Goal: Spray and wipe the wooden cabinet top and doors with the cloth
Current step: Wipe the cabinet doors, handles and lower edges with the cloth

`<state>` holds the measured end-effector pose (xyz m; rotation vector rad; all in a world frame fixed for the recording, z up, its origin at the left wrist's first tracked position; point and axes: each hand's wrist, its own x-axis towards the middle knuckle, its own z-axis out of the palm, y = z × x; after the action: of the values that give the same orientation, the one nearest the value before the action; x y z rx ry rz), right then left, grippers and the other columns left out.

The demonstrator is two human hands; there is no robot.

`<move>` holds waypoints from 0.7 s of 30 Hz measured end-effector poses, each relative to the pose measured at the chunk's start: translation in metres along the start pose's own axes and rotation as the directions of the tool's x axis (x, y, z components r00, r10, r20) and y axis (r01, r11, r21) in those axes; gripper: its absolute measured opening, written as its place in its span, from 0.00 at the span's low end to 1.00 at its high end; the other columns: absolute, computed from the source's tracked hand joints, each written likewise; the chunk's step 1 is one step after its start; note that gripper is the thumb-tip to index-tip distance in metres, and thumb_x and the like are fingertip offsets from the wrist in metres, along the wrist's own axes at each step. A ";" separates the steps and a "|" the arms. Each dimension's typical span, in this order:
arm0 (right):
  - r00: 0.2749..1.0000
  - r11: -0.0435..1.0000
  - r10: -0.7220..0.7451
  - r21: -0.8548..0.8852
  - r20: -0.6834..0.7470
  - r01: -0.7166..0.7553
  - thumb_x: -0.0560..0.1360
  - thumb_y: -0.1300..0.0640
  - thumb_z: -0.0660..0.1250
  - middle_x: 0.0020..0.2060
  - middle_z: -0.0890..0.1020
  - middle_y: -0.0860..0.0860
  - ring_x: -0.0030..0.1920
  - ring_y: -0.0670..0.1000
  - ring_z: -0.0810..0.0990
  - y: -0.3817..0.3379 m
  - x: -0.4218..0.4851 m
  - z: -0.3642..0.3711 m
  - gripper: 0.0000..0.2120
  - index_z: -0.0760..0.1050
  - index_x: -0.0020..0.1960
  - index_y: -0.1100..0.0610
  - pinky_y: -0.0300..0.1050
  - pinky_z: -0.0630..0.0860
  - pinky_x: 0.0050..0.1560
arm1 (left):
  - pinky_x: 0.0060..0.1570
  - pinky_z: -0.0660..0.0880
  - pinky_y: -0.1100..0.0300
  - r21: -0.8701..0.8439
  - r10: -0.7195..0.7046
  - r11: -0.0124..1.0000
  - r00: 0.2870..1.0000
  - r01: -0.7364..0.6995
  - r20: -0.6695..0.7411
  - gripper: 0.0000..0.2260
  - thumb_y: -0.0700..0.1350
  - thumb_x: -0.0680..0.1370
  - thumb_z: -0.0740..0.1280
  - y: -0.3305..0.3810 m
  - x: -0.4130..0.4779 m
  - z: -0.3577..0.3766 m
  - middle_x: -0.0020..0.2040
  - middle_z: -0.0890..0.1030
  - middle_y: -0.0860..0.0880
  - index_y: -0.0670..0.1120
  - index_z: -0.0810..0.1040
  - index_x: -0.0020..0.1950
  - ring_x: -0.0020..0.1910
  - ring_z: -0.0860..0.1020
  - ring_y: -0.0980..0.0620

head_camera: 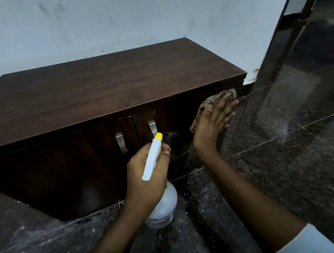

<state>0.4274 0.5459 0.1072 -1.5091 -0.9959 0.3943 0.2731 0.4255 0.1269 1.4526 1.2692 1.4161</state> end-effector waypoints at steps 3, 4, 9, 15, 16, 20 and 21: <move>0.975 0.958 0.216 0.206 -0.054 -0.200 0.87 0.42 0.44 0.82 0.34 0.50 0.81 0.57 0.35 -0.027 0.022 -0.005 0.28 0.37 0.83 0.44 0.59 0.35 0.78 | 0.29 0.73 0.42 -0.014 -0.010 1.000 1.000 0.010 0.007 0.06 0.45 0.80 0.67 0.000 -0.001 0.003 0.28 0.76 0.45 0.47 0.84 0.47 0.26 0.72 0.47; 0.960 0.934 0.270 0.260 -0.070 -0.243 0.87 0.42 0.44 0.82 0.34 0.50 0.82 0.55 0.35 -0.034 0.030 -0.009 0.28 0.38 0.83 0.44 0.57 0.35 0.79 | 0.29 0.73 0.42 -0.014 -0.014 1.000 1.000 0.014 0.007 0.06 0.46 0.80 0.68 0.000 -0.002 0.005 0.29 0.76 0.42 0.47 0.84 0.47 0.26 0.72 0.46; 0.959 0.942 0.272 0.229 -0.085 -0.247 0.86 0.41 0.45 0.83 0.38 0.52 0.82 0.53 0.38 -0.024 0.025 -0.009 0.30 0.39 0.83 0.46 0.54 0.38 0.78 | 0.27 0.73 0.40 -0.030 -0.014 0.999 1.000 0.014 0.004 0.06 0.45 0.80 0.67 0.003 -0.001 0.007 0.37 0.80 0.35 0.48 0.84 0.46 0.25 0.72 0.41; 0.996 0.982 -0.086 -0.170 0.012 0.087 0.84 0.39 0.49 0.82 0.39 0.61 0.81 0.65 0.37 0.016 0.011 -0.009 0.36 0.41 0.83 0.56 0.69 0.42 0.78 | 0.27 0.74 0.40 -0.028 -0.005 1.000 1.000 0.005 -0.004 0.06 0.46 0.80 0.68 0.002 -0.004 0.009 0.40 0.82 0.33 0.52 0.84 0.46 0.26 0.73 0.35; 0.979 0.953 -0.201 -0.229 0.008 0.198 0.84 0.38 0.49 0.82 0.40 0.62 0.81 0.65 0.37 0.015 0.024 -0.016 0.36 0.43 0.83 0.57 0.69 0.41 0.77 | 0.27 0.74 0.40 -0.026 -0.010 1.000 1.000 0.010 0.001 0.06 0.46 0.80 0.68 0.001 -0.006 0.009 0.40 0.82 0.33 0.52 0.84 0.47 0.27 0.73 0.34; 0.969 0.942 -0.244 -0.243 -0.028 0.230 0.83 0.36 0.49 0.82 0.42 0.61 0.81 0.65 0.40 0.012 0.042 -0.023 0.37 0.44 0.83 0.57 0.68 0.42 0.77 | 0.28 0.72 0.39 -0.026 -0.029 0.999 1.000 0.029 0.012 0.06 0.47 0.80 0.68 0.001 -0.008 0.011 0.33 0.78 0.35 0.52 0.84 0.46 0.26 0.72 0.41; 0.984 0.965 -0.172 -0.207 -0.041 0.160 0.82 0.35 0.48 0.82 0.41 0.60 0.81 0.65 0.40 0.015 0.035 -0.017 0.38 0.43 0.83 0.56 0.68 0.43 0.77 | 0.27 0.72 0.39 -0.024 -0.030 0.999 0.999 0.030 0.010 0.06 0.47 0.79 0.68 0.001 -0.007 0.013 0.34 0.78 0.35 0.52 0.84 0.46 0.26 0.72 0.43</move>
<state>0.4654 0.5630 0.1075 -1.5951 -1.1336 0.1301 0.2866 0.4201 0.1247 1.4170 1.2592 1.3980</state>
